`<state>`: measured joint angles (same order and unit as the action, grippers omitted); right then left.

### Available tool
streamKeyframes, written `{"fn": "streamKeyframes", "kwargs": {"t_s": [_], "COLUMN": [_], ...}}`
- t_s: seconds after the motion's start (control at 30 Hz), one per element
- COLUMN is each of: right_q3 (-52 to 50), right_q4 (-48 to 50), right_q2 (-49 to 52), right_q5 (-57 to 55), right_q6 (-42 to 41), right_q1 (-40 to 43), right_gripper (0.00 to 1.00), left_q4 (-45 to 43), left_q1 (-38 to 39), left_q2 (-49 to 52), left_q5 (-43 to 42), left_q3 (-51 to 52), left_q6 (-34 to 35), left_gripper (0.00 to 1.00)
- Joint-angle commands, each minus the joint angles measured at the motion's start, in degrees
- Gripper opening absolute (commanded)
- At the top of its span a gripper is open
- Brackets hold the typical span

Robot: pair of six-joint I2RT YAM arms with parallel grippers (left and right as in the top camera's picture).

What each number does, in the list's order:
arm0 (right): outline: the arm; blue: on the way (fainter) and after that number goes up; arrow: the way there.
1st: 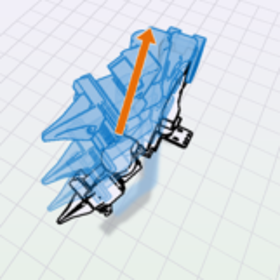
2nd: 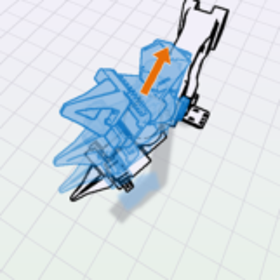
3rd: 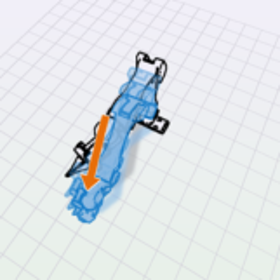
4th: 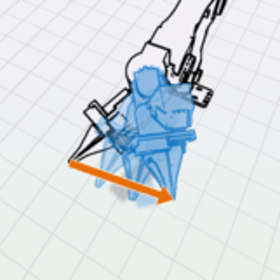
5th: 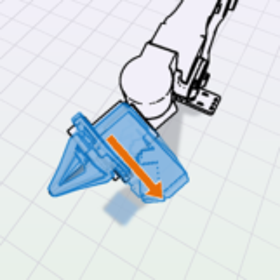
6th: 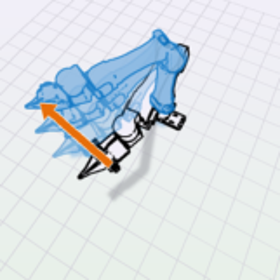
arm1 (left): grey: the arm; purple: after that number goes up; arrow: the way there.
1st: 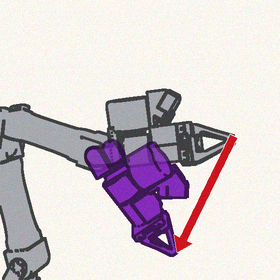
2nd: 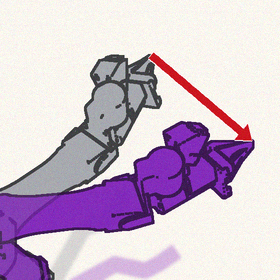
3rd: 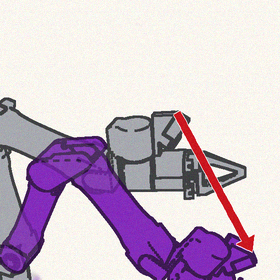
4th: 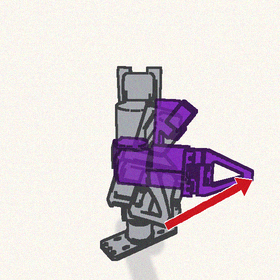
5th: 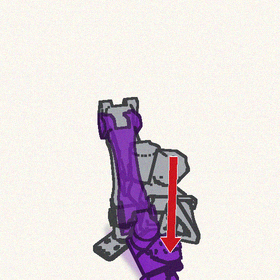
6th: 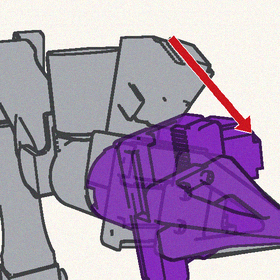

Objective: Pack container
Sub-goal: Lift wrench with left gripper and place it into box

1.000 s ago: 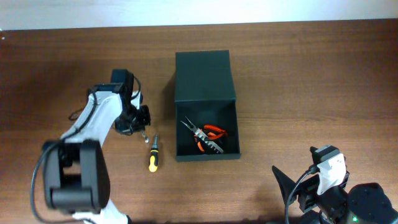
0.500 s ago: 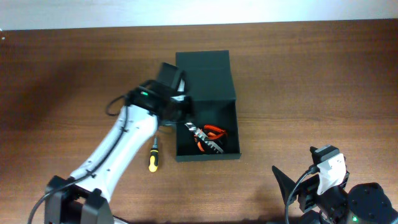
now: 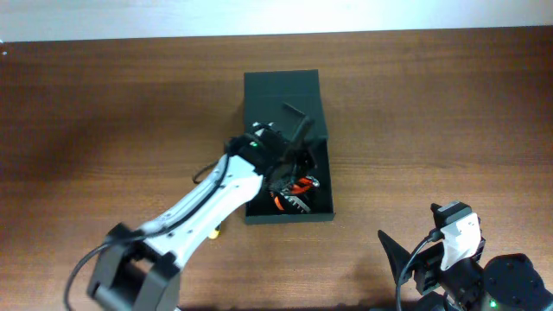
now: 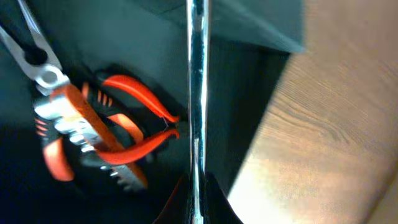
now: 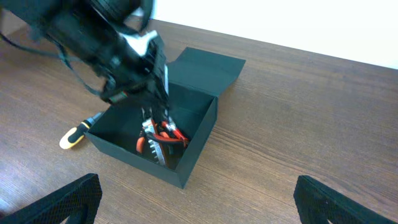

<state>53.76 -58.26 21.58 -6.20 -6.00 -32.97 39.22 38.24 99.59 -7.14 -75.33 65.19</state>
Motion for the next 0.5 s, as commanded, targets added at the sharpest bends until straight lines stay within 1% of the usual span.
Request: {"fn": "streamKeyframes", "kwargs": {"t_s": [0.0, 0.2, 0.3, 0.47], "right_q3": [-0.2, -0.2, -0.2, -0.2], "right_q4": [0.17, 0.17, 0.17, 0.17], "right_q2": [0.04, 0.04, 0.04, 0.04], "right_q5": [-0.52, -0.52, -0.52, -0.52], "right_q6": [-0.5, -0.5, -0.5, -0.5], "right_q1": [0.37, 0.37, 0.37, 0.37], "right_gripper": [0.99, 0.99, 0.99, 0.99], "left_q4": [-1.03, -1.05, -1.03, 0.35], "left_q1": [1.05, 1.25, 1.25, 1.36], "left_q2": [3.19, 5.44, 5.73, 5.77], "left_q5": [1.01, 1.46, 2.34, 2.95], "left_q3": [-1.14, -1.11, -1.11, -1.11], "left_q6": [10.29, 16.33, 18.47, 23.93], "left_gripper": [0.02, 0.02, 0.02, 0.02]}}
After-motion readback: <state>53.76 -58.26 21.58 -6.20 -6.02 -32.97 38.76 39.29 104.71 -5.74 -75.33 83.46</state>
